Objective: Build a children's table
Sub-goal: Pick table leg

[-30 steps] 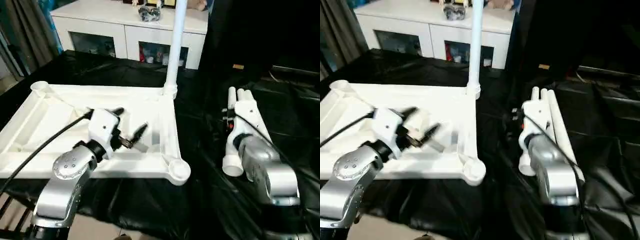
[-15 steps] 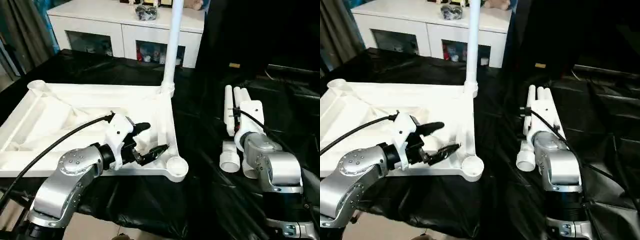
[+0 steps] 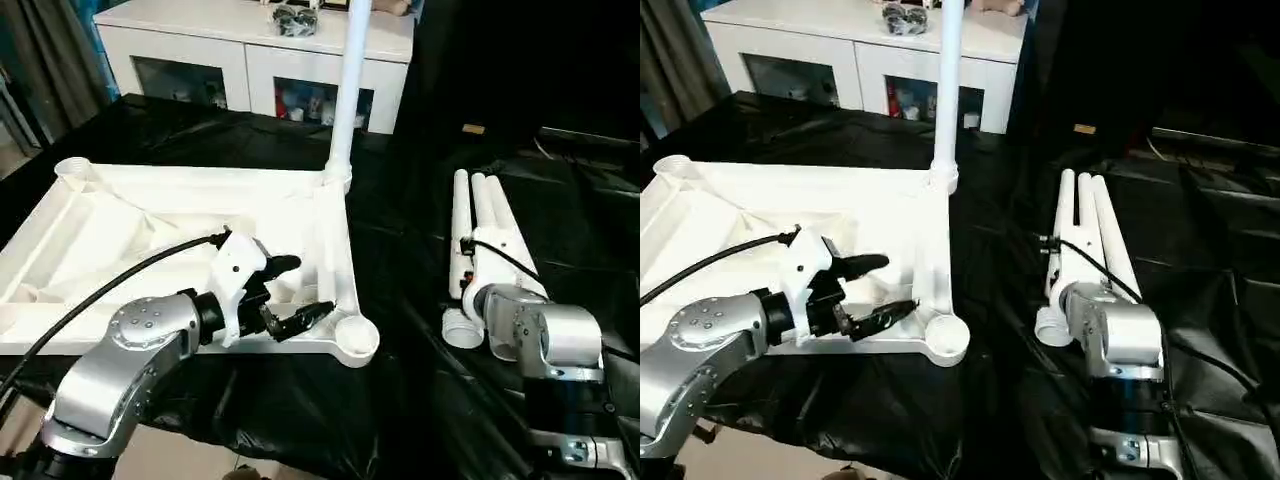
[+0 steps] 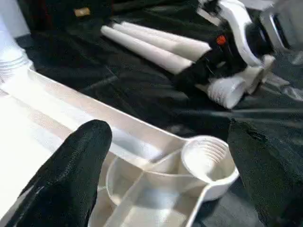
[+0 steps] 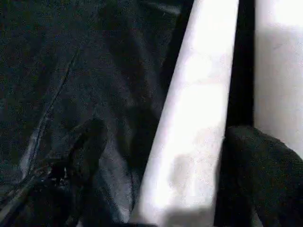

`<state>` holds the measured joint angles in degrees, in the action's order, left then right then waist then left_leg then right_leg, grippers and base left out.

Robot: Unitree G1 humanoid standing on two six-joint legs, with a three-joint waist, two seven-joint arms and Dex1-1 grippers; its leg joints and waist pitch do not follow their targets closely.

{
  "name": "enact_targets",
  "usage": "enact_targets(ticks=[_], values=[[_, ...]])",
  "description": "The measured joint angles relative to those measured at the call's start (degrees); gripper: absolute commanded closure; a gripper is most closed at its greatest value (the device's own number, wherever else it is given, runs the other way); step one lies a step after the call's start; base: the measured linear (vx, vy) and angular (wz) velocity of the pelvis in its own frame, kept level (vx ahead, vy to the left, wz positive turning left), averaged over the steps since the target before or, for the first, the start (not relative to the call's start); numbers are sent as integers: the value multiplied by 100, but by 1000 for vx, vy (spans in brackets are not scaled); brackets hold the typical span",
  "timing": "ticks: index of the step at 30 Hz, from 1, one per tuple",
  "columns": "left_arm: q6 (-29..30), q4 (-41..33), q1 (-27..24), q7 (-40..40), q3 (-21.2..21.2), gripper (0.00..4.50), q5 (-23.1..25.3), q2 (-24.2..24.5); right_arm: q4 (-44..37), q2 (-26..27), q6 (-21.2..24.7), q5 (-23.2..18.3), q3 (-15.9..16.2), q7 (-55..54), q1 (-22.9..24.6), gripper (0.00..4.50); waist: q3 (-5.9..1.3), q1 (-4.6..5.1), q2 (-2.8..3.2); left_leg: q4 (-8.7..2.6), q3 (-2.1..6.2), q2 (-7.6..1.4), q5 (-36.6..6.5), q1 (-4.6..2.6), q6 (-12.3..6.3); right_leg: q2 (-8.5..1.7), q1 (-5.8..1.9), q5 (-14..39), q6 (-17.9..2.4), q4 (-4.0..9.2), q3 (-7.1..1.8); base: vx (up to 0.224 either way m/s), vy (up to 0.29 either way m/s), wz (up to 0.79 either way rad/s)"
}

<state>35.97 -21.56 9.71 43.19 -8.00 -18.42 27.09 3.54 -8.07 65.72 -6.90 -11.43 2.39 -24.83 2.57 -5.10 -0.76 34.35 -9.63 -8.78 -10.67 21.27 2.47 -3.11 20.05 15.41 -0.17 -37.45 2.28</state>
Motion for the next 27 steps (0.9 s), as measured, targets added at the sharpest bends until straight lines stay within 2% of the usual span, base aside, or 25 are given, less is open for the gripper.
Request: enact_targets(ticks=[2, 5, 7, 10, 17, 24, 27], values=[[43, -58, 0, 26, -50, 0, -4, 81, 22, -3, 104, -38, -78, 30, -27, 39, 0, -5, -5, -2, -3, -1, 0, 0, 1, 0, 0, 0, 0, 1, 0, 0, 0, 0], [64, -67, 0, 28, -88, 0, -4, 98, 117, -25, 194, -135, -163, 88, -74, 78, -7, -7, -26, -4, -4, -3, 1, -1, 2, 0, -1, 0, 0, 4, 1, 0, 0, 0], [68, -67, 0, 28, -89, 0, -4, 101, 157, -72, 244, -158, -172, 137, -87, 82, -10, -6, -37, -5, -6, -3, 2, -2, 4, 0, -2, 0, 0, 7, 1, 0, 0, 0], [70, -67, 1, 27, -89, 0, -3, 114, 315, -85, 303, -220, -269, 182, -186, 123, -9, -3, -49, -5, -7, -4, 2, -3, 5, 0, -4, 0, 0, 7, 0, 0, 0, 0], [72, -69, 55, 22, -91, 0, 0, 165, 732, -92, 356, -416, -737, 195, -325, 180, -25, -4, -89, -10, -9, -6, 3, -15, 5, 0, -11, 0, 0, 8, 1, 0, 0, 0], [57, -69, 141, 12, -91, 0, 3, 172, 1039, -208, 206, -473, -774, 311, -432, 244, -26, -3, -91, -11, -10, -8, 4, -20, 8, 0, -13, -3, 1, 8, 1, 0, 0, 0], [-20, -68, 144, -21, -91, 0, 25, 171, 1088, -217, 123, -473, -785, 309, -438, 256, -29, -5, -96, -11, -10, -8, 4, -20, 8, 0, -13, -3, 1, 9, 1, 0, 0, 0]])
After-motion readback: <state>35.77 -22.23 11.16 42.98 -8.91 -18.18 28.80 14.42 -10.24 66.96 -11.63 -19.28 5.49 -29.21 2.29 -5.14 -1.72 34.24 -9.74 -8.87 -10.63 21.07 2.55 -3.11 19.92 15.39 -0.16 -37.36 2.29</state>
